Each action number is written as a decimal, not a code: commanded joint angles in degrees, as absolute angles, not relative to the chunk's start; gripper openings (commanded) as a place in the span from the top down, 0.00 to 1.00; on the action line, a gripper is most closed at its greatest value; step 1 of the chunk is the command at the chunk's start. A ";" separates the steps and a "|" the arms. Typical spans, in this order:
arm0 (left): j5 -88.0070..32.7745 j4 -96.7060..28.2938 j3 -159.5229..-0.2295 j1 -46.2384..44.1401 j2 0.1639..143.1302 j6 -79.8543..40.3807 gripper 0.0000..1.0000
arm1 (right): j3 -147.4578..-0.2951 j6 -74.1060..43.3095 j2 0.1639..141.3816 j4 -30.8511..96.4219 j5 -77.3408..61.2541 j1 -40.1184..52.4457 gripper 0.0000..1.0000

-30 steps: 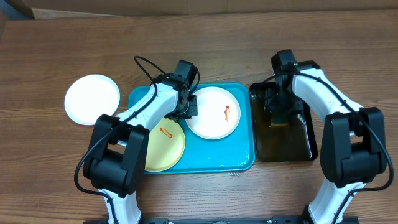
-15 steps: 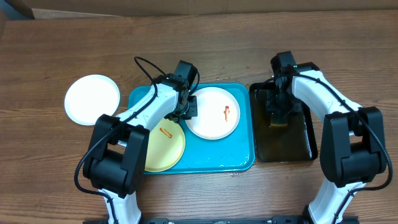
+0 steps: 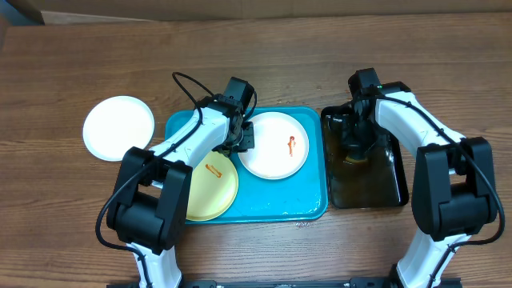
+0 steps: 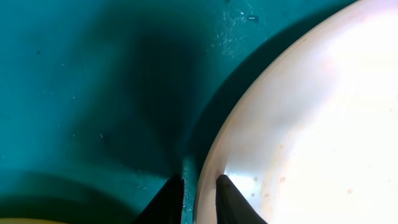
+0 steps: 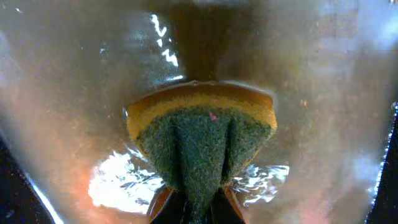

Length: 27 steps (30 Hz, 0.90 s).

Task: Clean dirty plates on tray and stack at the side
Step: 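Soak the sponge in basin water with right gripper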

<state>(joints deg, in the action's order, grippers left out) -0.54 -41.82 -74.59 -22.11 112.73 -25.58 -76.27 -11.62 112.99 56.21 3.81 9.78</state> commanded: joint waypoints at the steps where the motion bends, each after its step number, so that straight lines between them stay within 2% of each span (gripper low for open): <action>1: 0.58 -41.41 -74.22 -22.02 112.40 -26.15 0.77 | -75.99 -9.63 111.98 56.21 3.77 9.67 0.96; 3: 0.60 -41.04 -74.22 -22.02 112.40 -26.09 0.76 | -76.03 -8.05 111.96 56.10 3.77 9.67 0.96; 7: 0.60 -40.03 -74.81 -21.74 112.40 -24.47 0.93 | -78.50 -7.27 111.85 57.34 4.38 9.67 0.96; 9: 0.60 -40.12 -75.61 -21.47 112.40 -24.16 0.92 | -80.71 -7.46 111.50 59.09 4.40 9.69 0.96; 11: 0.58 -40.40 -76.34 -21.32 112.40 -24.18 0.85 | -82.37 -7.66 111.11 60.60 4.43 9.69 0.96; 13: 0.58 -40.36 -76.64 -21.32 112.40 -24.18 0.85 | -83.29 -7.77 111.04 61.82 4.38 9.69 0.96; 15: 0.58 -40.49 -76.64 -21.34 112.40 -24.18 0.96 | -83.33 -9.47 111.07 62.28 4.38 9.69 0.96; 21: -1.34 -42.65 -76.64 -21.39 112.40 -24.21 0.96 | -83.33 -10.83 110.28 62.92 4.45 9.76 0.96; 22: -2.70 -43.31 -76.64 -21.41 112.40 -24.21 0.94 | -83.33 -12.32 109.60 63.26 4.45 10.09 0.96; 24: -2.72 -43.16 -76.64 -21.41 112.40 -24.18 0.83 | -83.33 -12.27 108.60 63.83 5.54 10.81 0.96; 27: -0.84 -41.30 -76.64 -21.12 112.40 -23.49 0.83 | -83.33 -12.29 107.57 64.69 10.15 12.14 0.96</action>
<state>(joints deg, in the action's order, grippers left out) -1.48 -42.54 -75.53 -21.67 112.73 -24.47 -82.04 -11.03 112.03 64.20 5.08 10.37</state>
